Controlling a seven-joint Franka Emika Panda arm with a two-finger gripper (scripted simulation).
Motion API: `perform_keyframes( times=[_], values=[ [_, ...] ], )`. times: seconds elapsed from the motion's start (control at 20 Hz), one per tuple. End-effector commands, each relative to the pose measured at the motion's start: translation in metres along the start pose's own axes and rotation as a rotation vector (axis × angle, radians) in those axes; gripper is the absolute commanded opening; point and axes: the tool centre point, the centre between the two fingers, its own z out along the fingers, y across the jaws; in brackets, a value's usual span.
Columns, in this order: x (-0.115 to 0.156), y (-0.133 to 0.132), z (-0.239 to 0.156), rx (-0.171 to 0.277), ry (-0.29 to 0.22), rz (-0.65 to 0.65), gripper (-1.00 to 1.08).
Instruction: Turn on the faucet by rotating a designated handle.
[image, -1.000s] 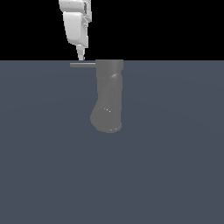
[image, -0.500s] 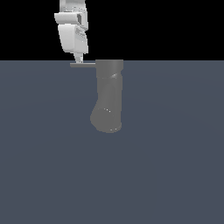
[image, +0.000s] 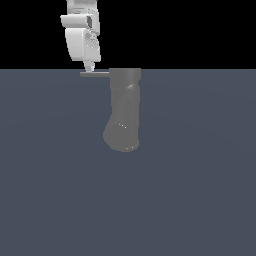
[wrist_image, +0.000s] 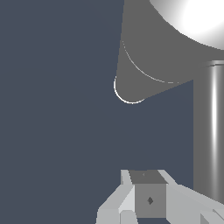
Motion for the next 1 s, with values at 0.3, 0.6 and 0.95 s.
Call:
perform_keyframes(
  times=[0.3, 0.6, 0.95],
  values=[
    [0.001, 0.021, 0.000, 0.000, 0.000, 0.000, -1.00],
    [0.002, 0.037, 0.000, 0.000, 0.000, 0.000, -1.00],
    [0.003, 0.056, 0.000, 0.000, 0.000, 0.000, -1.00]
  ],
)
